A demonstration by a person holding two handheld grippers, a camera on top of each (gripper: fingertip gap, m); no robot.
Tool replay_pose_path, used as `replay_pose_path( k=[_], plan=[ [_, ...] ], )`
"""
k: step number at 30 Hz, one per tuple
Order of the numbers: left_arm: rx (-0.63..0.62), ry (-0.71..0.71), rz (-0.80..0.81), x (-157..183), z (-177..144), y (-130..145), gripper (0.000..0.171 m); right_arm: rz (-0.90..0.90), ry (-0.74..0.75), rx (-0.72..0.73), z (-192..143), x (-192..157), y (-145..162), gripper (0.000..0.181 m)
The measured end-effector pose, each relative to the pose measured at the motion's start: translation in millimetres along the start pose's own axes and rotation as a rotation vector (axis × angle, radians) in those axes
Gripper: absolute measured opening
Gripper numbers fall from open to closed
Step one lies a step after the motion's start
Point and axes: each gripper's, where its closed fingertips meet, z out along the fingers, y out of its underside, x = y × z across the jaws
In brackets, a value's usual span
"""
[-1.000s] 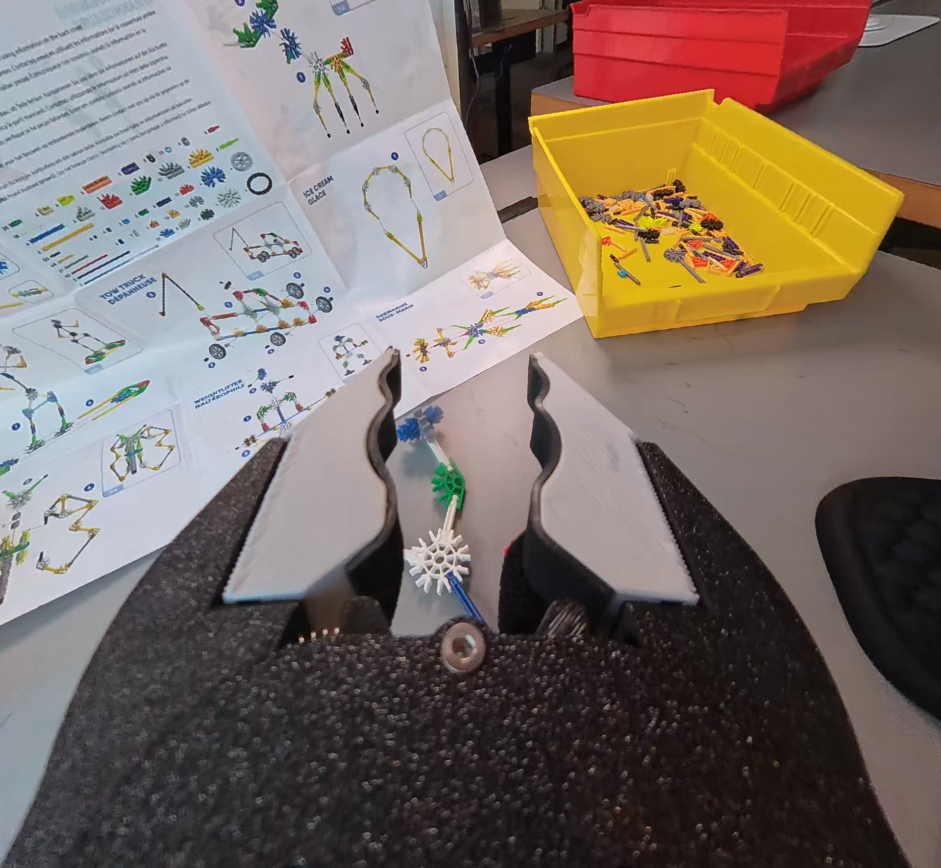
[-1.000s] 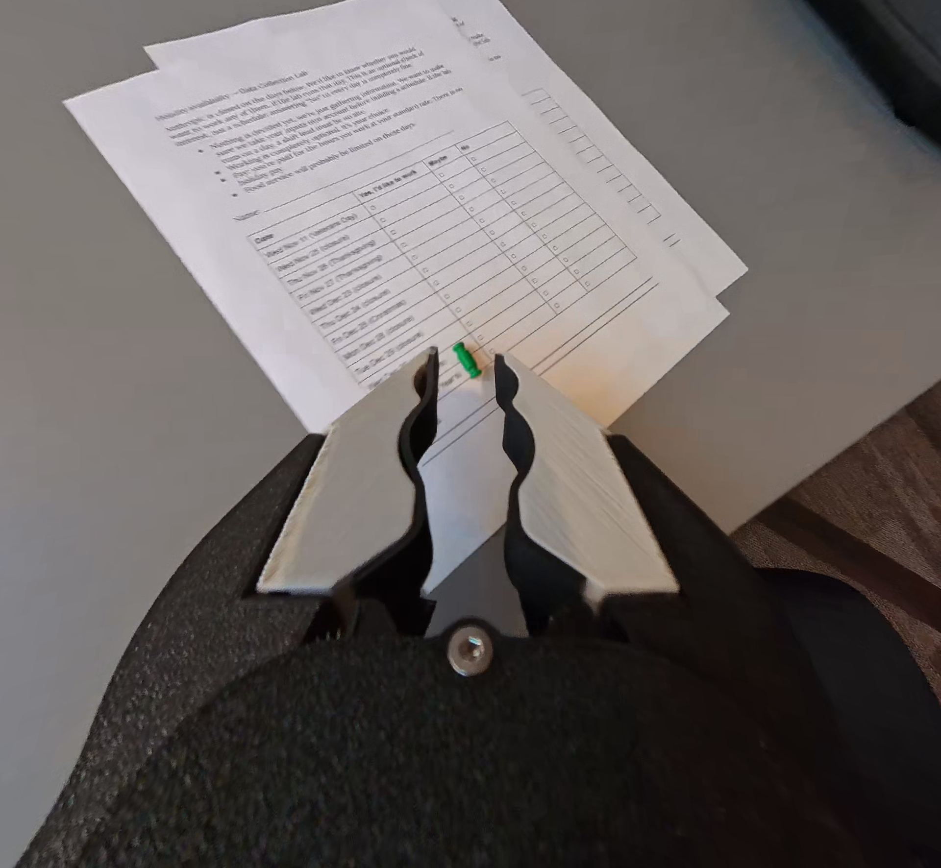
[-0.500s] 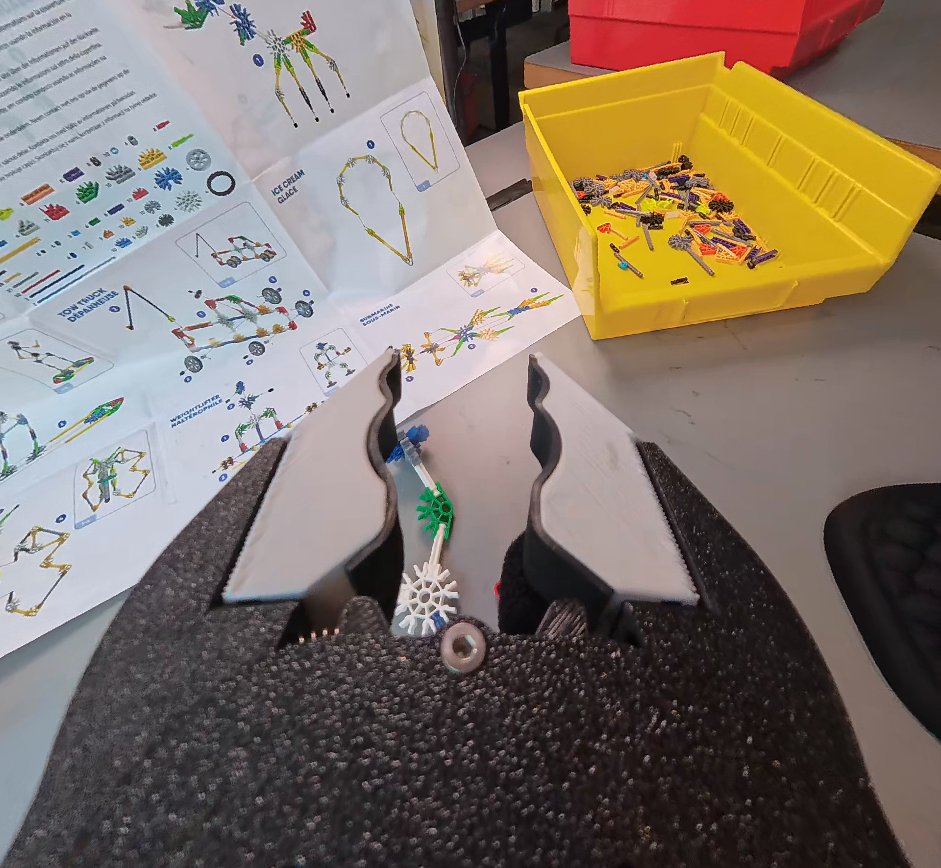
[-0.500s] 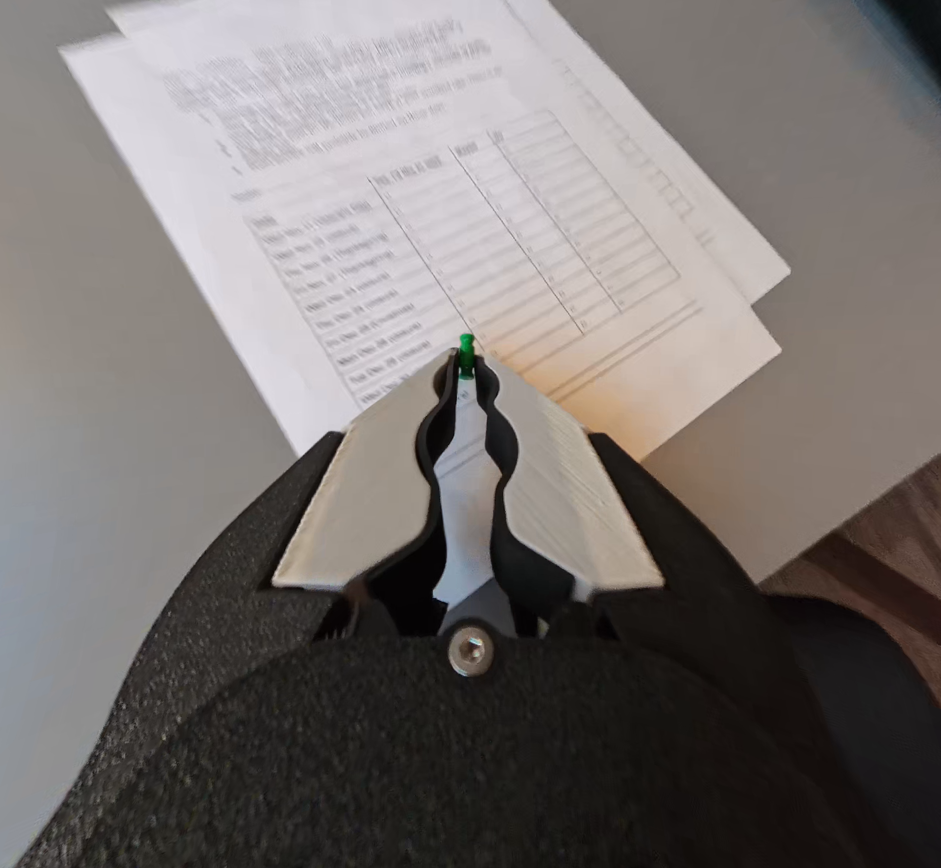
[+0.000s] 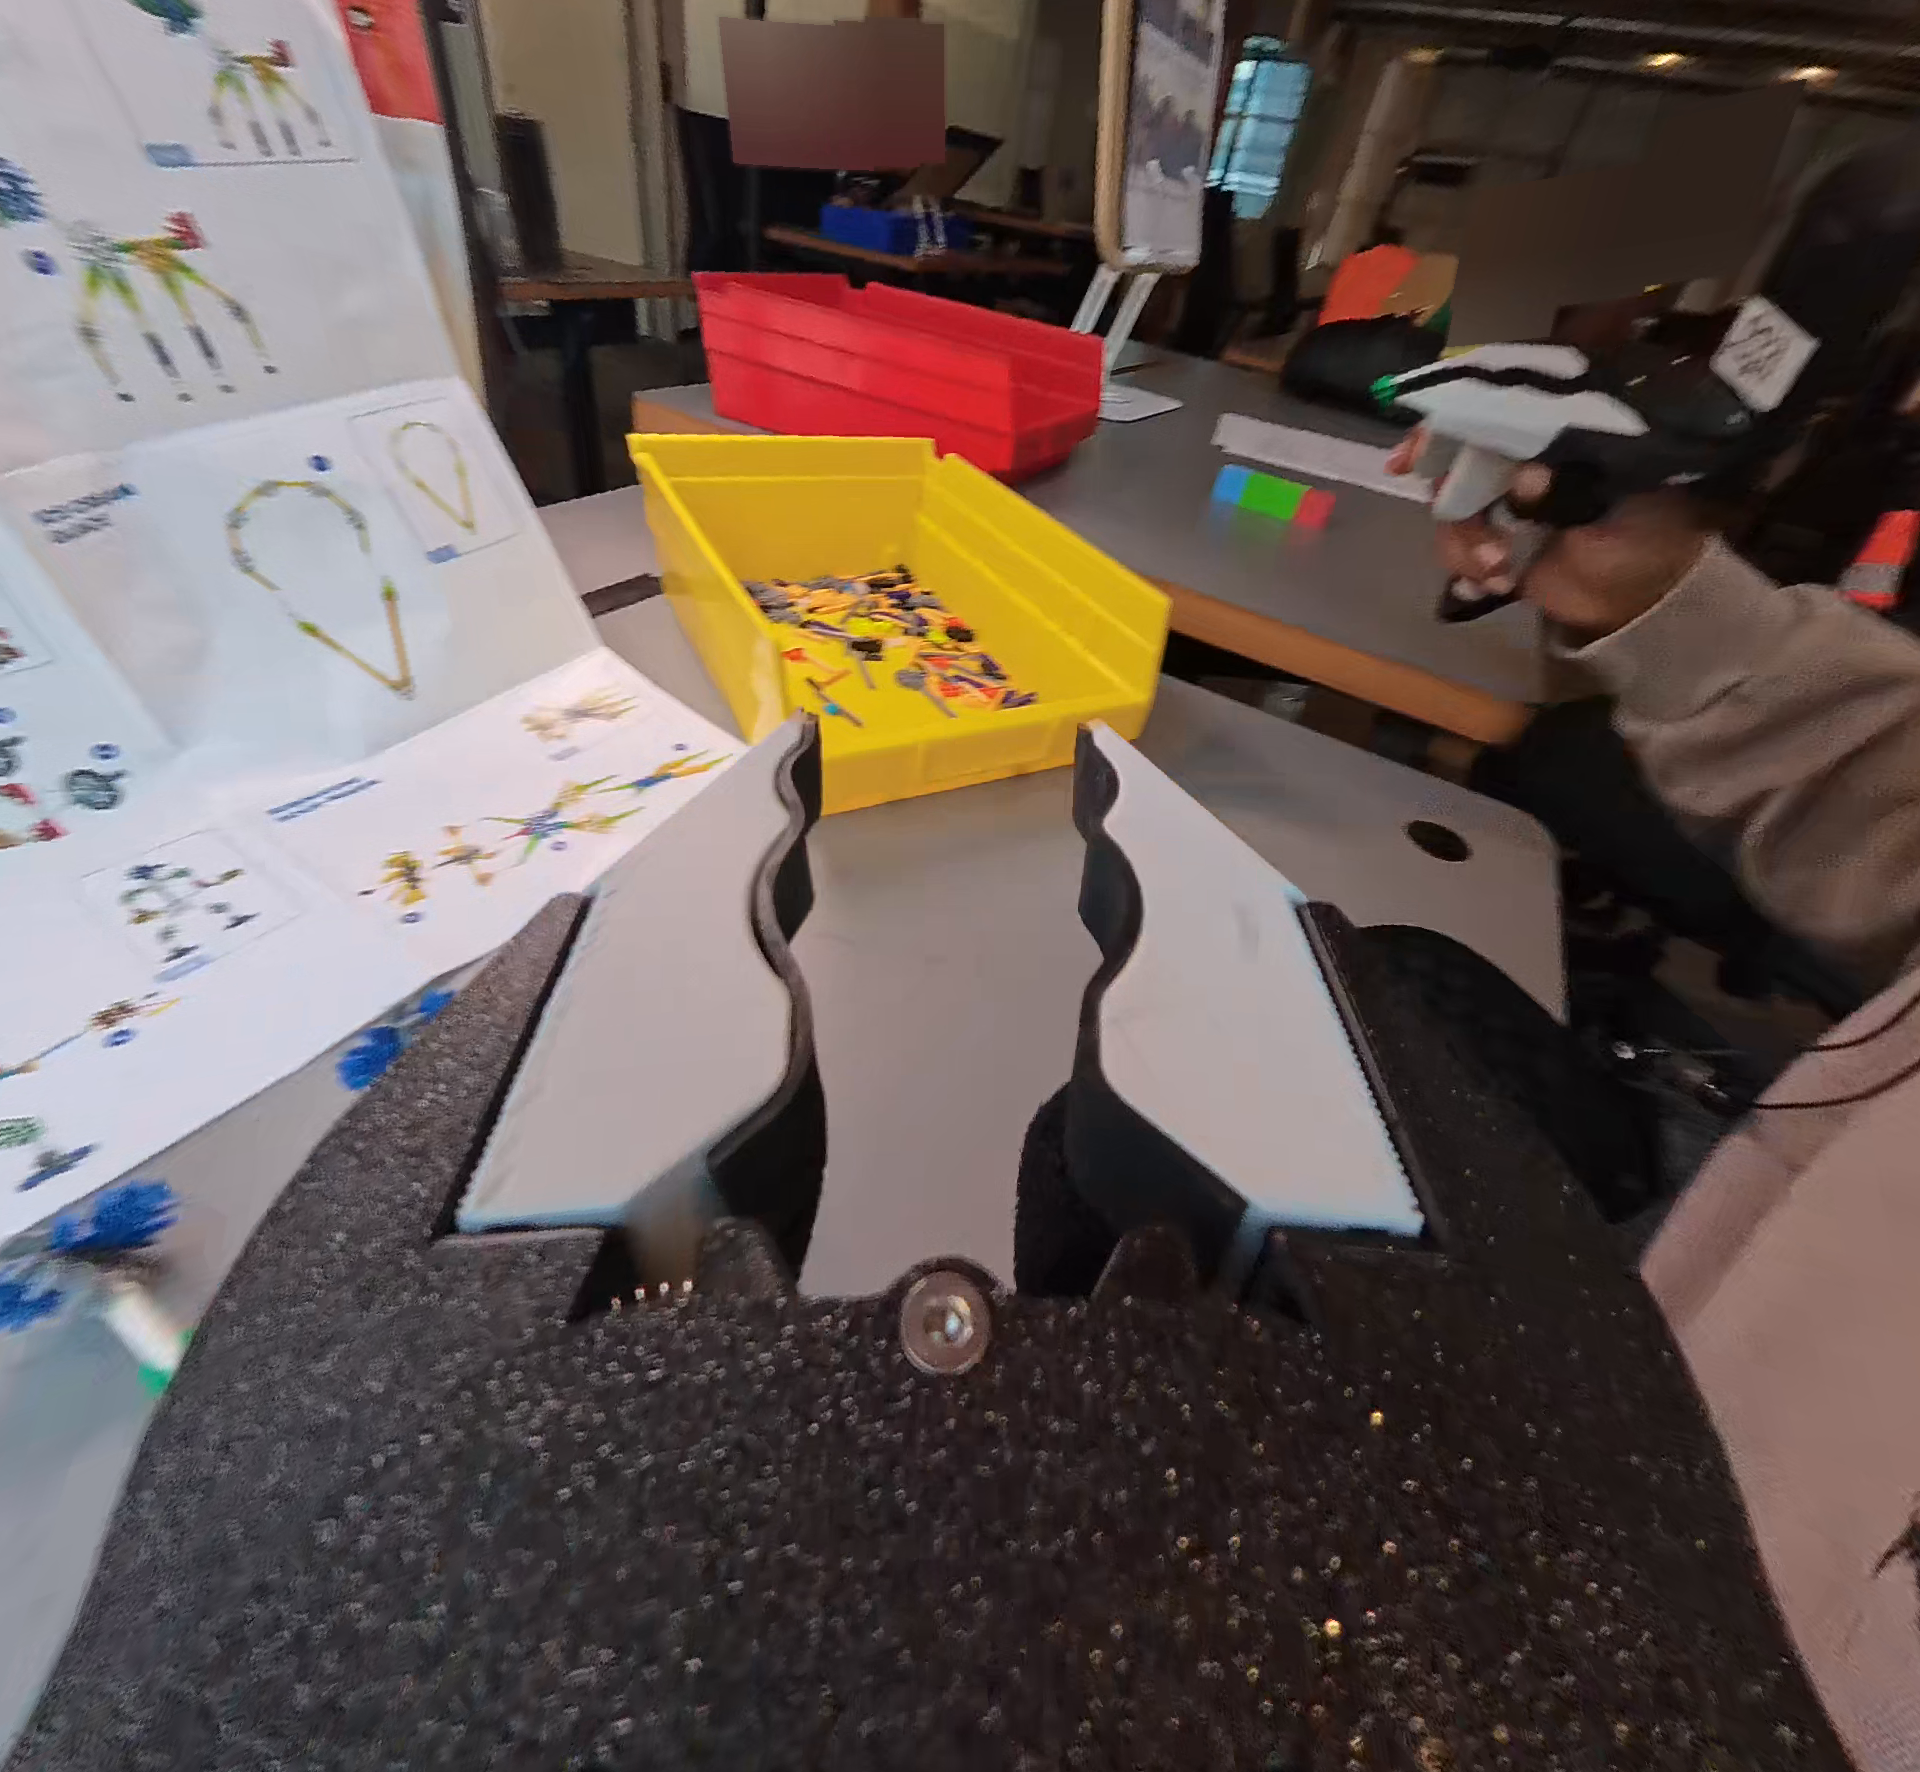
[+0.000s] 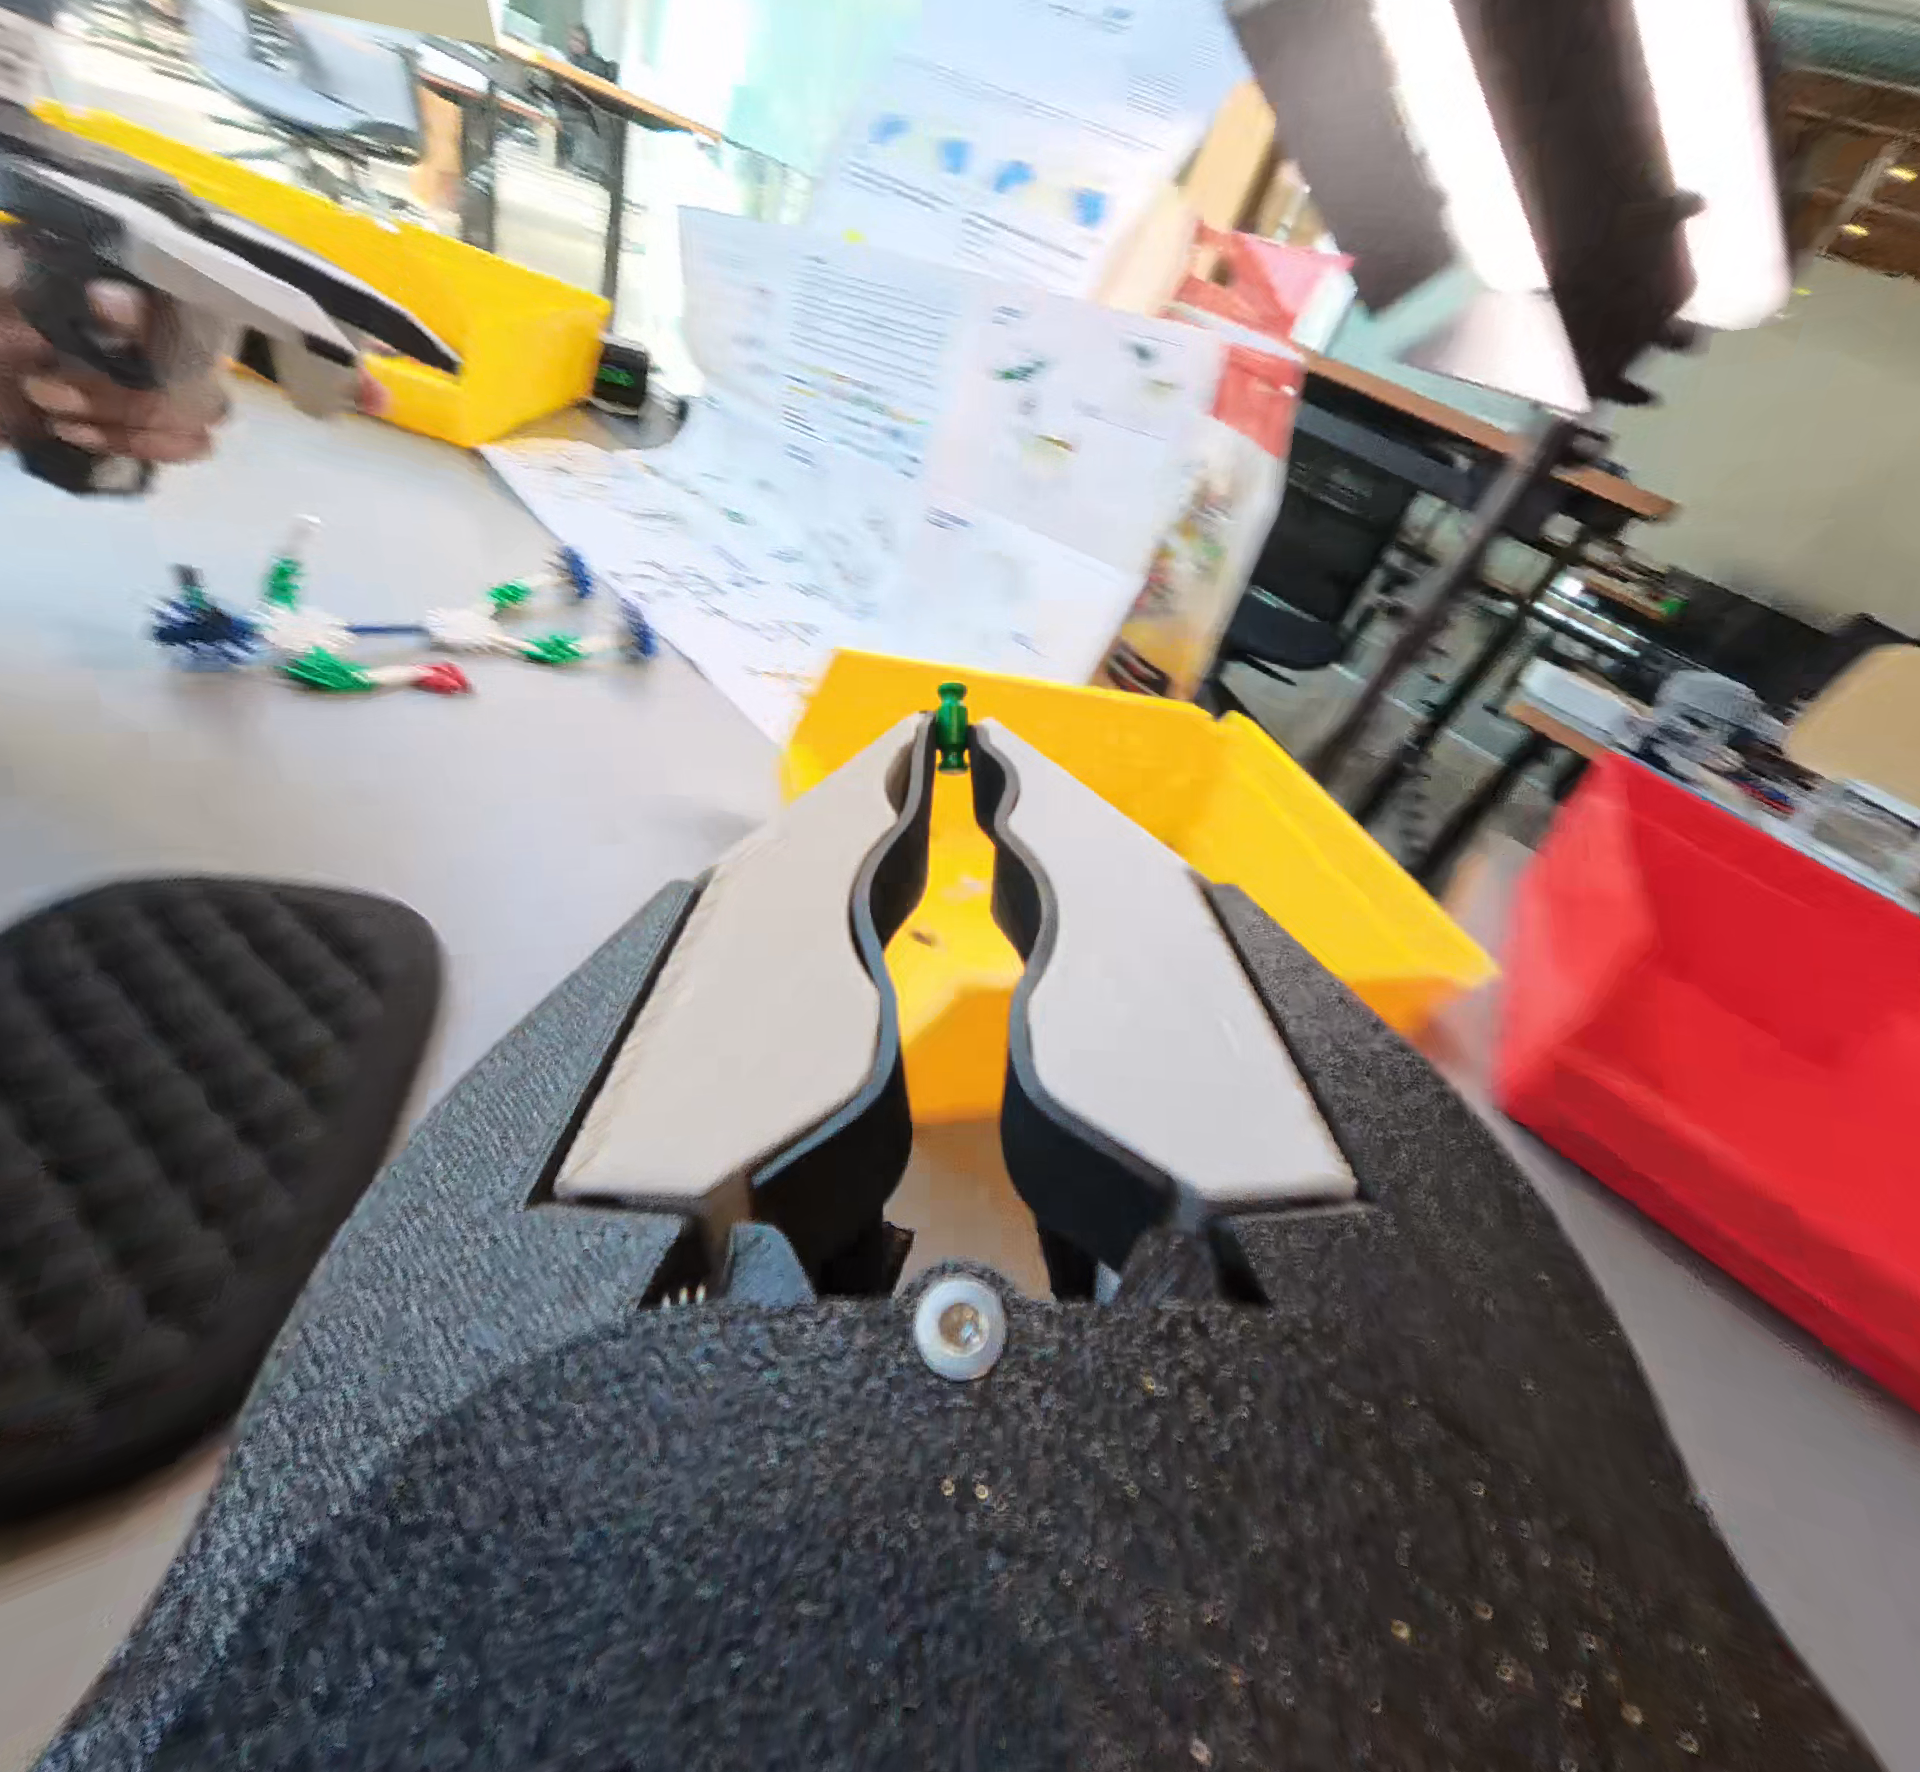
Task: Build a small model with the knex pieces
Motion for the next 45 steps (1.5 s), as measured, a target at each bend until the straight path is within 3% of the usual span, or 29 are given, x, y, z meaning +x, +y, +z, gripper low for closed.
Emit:
replay_pose_path(
  k=[3, 6, 9, 12, 18, 25, 30, 34, 36, 38, 41, 43, 45],
  plan=[
    [0.031, 0.166, -0.085, 33.2, -11.8, 7.1, 0.043, 0.071, -0.181, 0.074, 81.1, -114.6, -29.0, 0.005],
    [0.091, 0.335, -0.235, 49.7, -36.2, 6.1, 0.034, 0.072, -0.294, 0.081, 137.8, -204.8, -47.7, 0.004],
    [0.106, 0.497, -0.381, 51.5, -70.7, 1.0, 0.031, 0.021, -0.333, 0.068, 171.6, -261.6, -61.5, 0.004],
    [0.089, 0.528, -0.417, 37.6, -102.2, 4.1, 0.026, -0.071, -0.330, 0.089, 189.6, -297.0, -77.1, 0.004],
    [0.098, 0.484, -0.392, 32.6, -142.4, 6.3, 0.015, -0.222, -0.357, 0.107, 199.5, -336.4, -97.5, 0.004],
    [0.173, 0.444, -0.396, 56.3, -151.2, 7.5, 0.006, -0.338, -0.433, 0.117, 181.0, -347.4, -100.6, 0.005],
    [0.210, 0.448, -0.450, 66.9, -148.7, 10.5, 0.006, -0.335, -0.450, 0.136, 170.2, -348.8, -98.6, 0.004],
    [0.168, 0.365, -0.325, 56.9, -153.3, 16.3, 0.004, -0.204, -0.444, 0.163, 179.9, -353.6, -93.6, 0.005],
    [0.164, 0.314, -0.265, 38.1, -162.6, 11.1, 0.004, -0.142, -0.408, 0.172, 191.2, -349.6, -92.8, 0.023],
    [0.157, 0.210, -0.187, -2.1, -179.4, -0.3, 0.004, -0.072, -0.375, 0.166, 202.1, -339.0, -91.0, 0.029],
    [0.070, -0.137, 0.027, -112.5, -222.9, -24.3, 0.004, 0.030, -0.325, 0.117, 214.8, -314.4, -79.3, 0.031],
    [-0.062, -0.438, 0.200, -204.2, -261.7, -37.1, 0.004, 0.076, -0.276, 0.073, 221.4, -295.2, -67.7, 0.031],
    [-0.263, -0.678, 0.269, -292.2, -298.7, -30.0, 0.005, 0.111, -0.243, 0.040, 226.4, -280.1, -58.0, 0.031]
  ],
)
